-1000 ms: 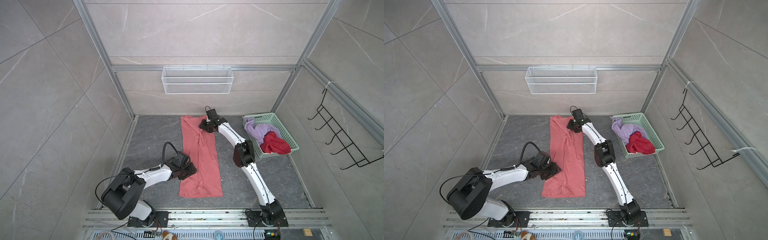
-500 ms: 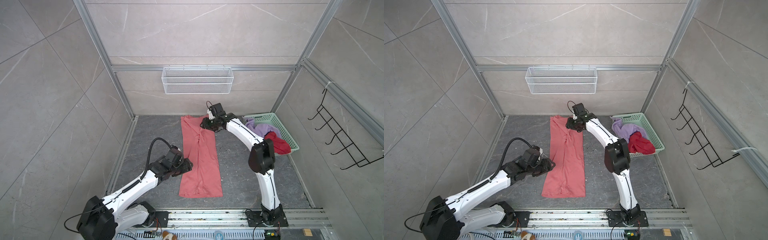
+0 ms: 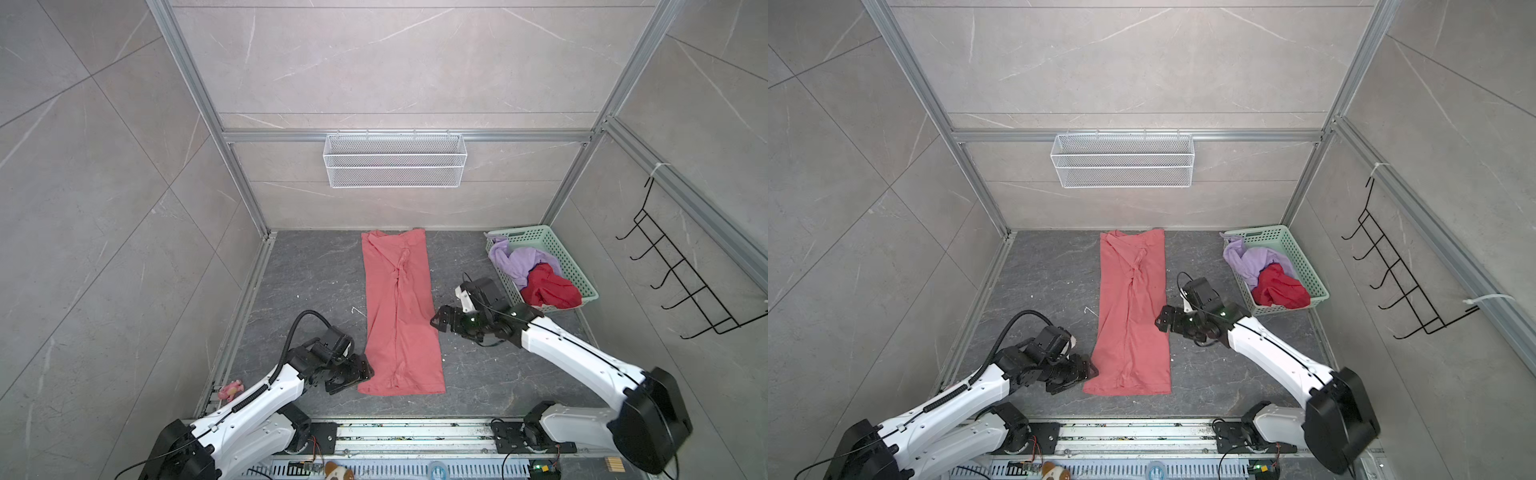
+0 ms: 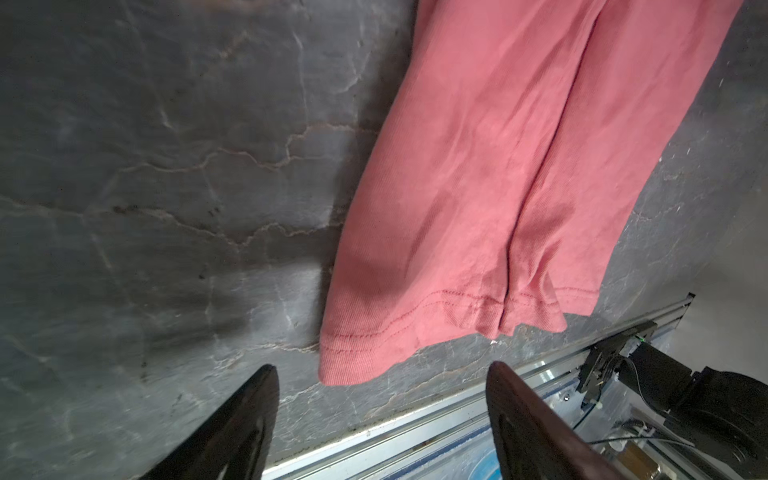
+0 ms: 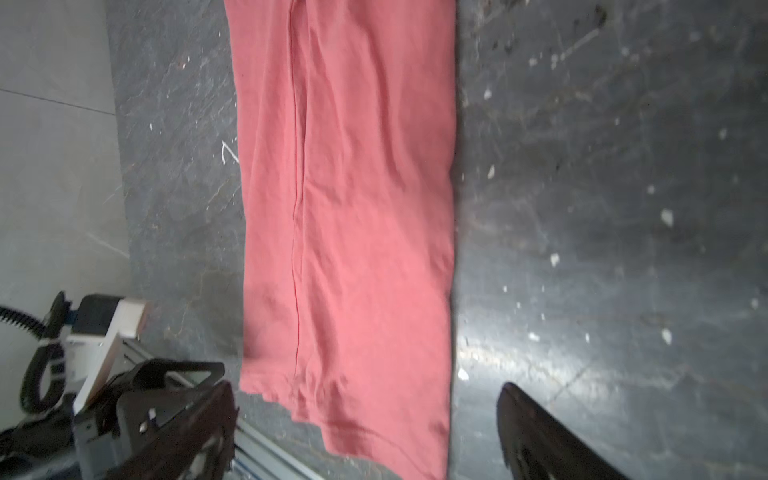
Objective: Fold and stack the t-shirts
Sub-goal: 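Move both grippers to the strip's near end and grasp its corners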
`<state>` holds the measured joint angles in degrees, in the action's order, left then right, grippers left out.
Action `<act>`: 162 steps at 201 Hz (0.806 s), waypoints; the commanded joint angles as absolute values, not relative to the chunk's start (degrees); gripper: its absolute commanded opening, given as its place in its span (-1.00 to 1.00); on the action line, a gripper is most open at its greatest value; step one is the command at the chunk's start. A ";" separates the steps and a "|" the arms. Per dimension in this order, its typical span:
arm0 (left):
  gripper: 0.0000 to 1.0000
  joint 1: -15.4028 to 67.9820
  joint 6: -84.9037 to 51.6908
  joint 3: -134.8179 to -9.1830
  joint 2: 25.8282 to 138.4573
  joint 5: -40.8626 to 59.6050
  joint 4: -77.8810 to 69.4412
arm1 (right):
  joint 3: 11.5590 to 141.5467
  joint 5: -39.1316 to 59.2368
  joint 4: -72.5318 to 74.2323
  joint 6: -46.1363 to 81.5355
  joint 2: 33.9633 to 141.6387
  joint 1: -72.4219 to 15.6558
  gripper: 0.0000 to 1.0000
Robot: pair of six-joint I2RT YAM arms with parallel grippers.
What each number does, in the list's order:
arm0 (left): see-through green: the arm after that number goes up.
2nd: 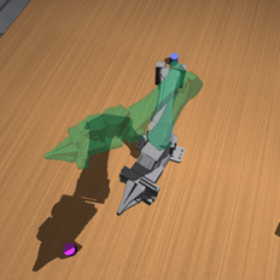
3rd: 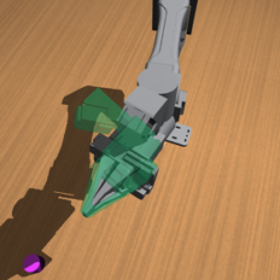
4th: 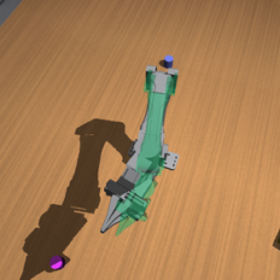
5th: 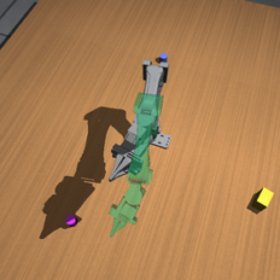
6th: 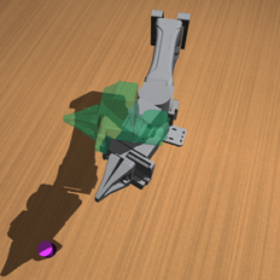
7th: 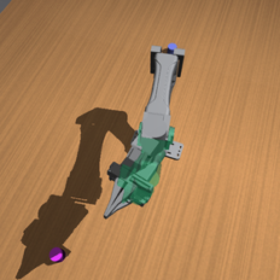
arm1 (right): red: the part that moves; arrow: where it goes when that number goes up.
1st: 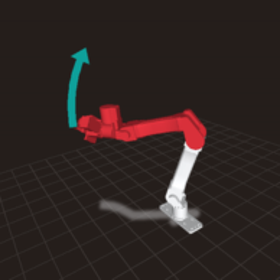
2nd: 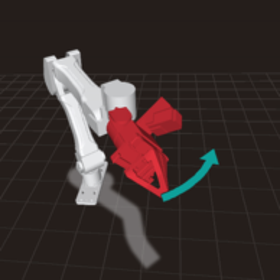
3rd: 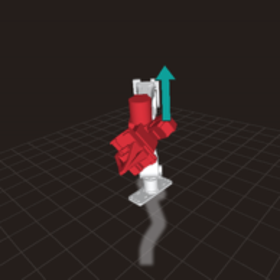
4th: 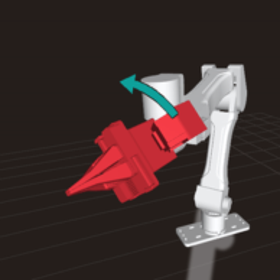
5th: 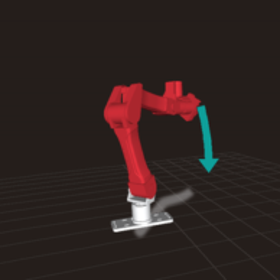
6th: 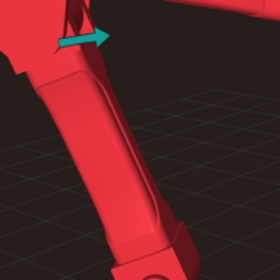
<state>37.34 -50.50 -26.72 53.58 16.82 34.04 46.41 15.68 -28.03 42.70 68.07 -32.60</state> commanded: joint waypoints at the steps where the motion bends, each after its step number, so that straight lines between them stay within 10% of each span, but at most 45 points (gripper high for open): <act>1: 0.61 37.10 -50.16 -26.05 53.61 20.87 31.68 | 39.54 17.13 -30.74 48.79 62.40 -33.95 0.94; 65: 0.49 37.15 -51.18 -21.03 53.75 21.25 26.93 | 23.85 21.45 -28.83 56.24 52.73 -36.20 0.79; 162: 0.12 37.37 -51.99 -17.66 57.79 24.07 16.90 | 16.58 25.47 -7.77 62.99 66.46 -40.60 0.27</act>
<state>37.30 -51.27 -19.33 57.91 23.20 17.43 18.50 27.11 -10.33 61.17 61.60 -39.11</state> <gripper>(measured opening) 0.580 0.671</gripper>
